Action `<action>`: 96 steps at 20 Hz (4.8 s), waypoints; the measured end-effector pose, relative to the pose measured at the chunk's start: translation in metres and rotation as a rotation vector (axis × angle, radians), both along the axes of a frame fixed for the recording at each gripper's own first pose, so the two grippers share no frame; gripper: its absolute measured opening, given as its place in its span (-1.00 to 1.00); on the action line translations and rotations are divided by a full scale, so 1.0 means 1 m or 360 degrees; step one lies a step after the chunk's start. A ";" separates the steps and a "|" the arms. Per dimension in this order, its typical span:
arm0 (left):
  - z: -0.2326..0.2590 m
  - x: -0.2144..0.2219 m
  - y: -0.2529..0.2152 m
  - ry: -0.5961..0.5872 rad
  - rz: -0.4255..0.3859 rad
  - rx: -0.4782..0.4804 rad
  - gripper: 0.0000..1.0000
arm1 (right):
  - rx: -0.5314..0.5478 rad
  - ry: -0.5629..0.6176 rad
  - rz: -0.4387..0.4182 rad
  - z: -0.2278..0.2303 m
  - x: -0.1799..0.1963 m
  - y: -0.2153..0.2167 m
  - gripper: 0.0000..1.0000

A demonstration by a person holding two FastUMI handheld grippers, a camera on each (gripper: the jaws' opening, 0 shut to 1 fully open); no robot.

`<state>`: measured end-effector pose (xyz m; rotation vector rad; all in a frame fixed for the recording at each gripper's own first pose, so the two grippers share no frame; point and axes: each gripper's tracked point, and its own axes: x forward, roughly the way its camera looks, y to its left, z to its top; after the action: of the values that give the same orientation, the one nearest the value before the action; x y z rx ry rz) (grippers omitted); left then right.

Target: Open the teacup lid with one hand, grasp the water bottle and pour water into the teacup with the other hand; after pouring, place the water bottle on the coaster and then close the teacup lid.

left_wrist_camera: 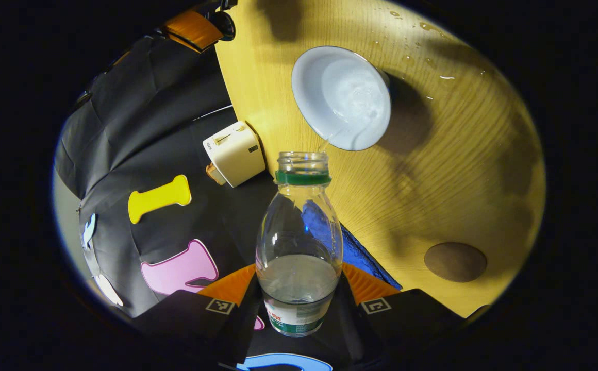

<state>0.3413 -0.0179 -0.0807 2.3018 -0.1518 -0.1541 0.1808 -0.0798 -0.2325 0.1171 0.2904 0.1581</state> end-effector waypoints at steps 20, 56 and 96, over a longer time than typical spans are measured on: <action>-0.005 -0.011 -0.007 0.0141 -0.0014 -0.0233 0.47 | 0.0003 -0.0029 -0.0056 0.012 -0.002 -0.011 -0.48; 0.000 -0.010 0.045 0.0468 0.0075 -0.3574 0.51 | 0.0001 -0.0088 0.0118 0.042 0.027 0.097 -0.48; -0.052 -0.197 0.074 0.0477 0.0537 -0.3973 0.92 | -0.0075 -0.0132 0.0207 0.011 0.079 0.149 -0.48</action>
<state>0.1446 0.0556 -0.1324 -0.2138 0.1723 -0.0269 0.2595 0.0690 -0.2219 0.0444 0.2188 0.2846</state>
